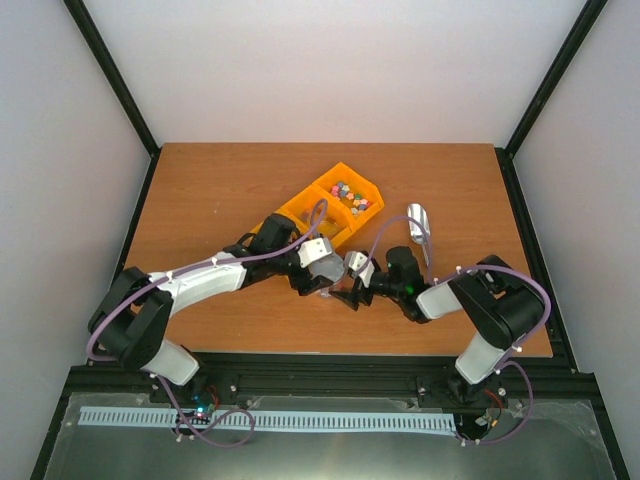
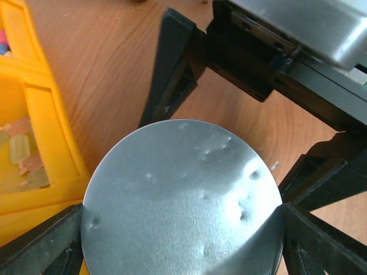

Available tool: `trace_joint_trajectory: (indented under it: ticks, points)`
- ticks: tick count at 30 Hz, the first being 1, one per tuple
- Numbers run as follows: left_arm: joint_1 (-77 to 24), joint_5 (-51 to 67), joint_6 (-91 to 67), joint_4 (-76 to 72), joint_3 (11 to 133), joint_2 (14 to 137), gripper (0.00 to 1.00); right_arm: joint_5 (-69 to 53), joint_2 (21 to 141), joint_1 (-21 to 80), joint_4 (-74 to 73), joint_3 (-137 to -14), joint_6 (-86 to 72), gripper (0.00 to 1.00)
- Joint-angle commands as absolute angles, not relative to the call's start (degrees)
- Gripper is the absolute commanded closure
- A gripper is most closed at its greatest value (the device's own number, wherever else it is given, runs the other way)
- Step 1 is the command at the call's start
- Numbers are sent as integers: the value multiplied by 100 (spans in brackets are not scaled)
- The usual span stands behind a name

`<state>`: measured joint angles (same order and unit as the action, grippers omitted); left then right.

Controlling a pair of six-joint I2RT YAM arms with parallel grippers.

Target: Pack the candies

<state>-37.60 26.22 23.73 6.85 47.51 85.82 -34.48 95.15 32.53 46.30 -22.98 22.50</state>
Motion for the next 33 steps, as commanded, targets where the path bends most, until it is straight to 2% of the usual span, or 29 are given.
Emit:
trace_joint_trajectory:
  ticks: [1, 7, 12, 14, 16, 18, 20, 25, 33]
  points:
    - [-3770, 2528, 2017, 367, 4800, 8585, 36, -3096, 9704, 3289, 4892, -2403, 2045, 8]
    - [-3770, 3714, 3231, 1256, 4951, 8556, 36, -3400, 9703, 3287, 4869, -2408, 2385, 27]
    - [-3771, 4066, 3739, 1753, 5077, 8608, 37, -3607, 9659, 3287, 4831, -2392, 2496, 38]
    - [-3773, 4232, 3960, 1887, 5067, 8586, 37, -3657, 9645, 3287, 4812, -2399, 2512, 40]
    - [-3769, 4244, 3961, 1900, 5063, 8591, 37, -3649, 9642, 3287, 4808, -2409, 2487, 31]
    - [-3770, 4013, 3587, 1672, 5063, 8637, 37, -3644, 9610, 3287, 4805, -2424, 2424, 12]
    - [-3766, 3691, 2955, 1221, 5006, 8649, 37, -3694, 9579, 3287, 4833, -2417, 2275, 4]
    - [-3769, 2972, 1326, 11, 4745, 8633, 37, -3555, 9636, 3351, 5062, -2377, 1817, 1]
    - [-3822, 2799, 937, -545, 4442, 8619, 37, -3253, 9921, 3393, 5170, -2509, 1688, 4]
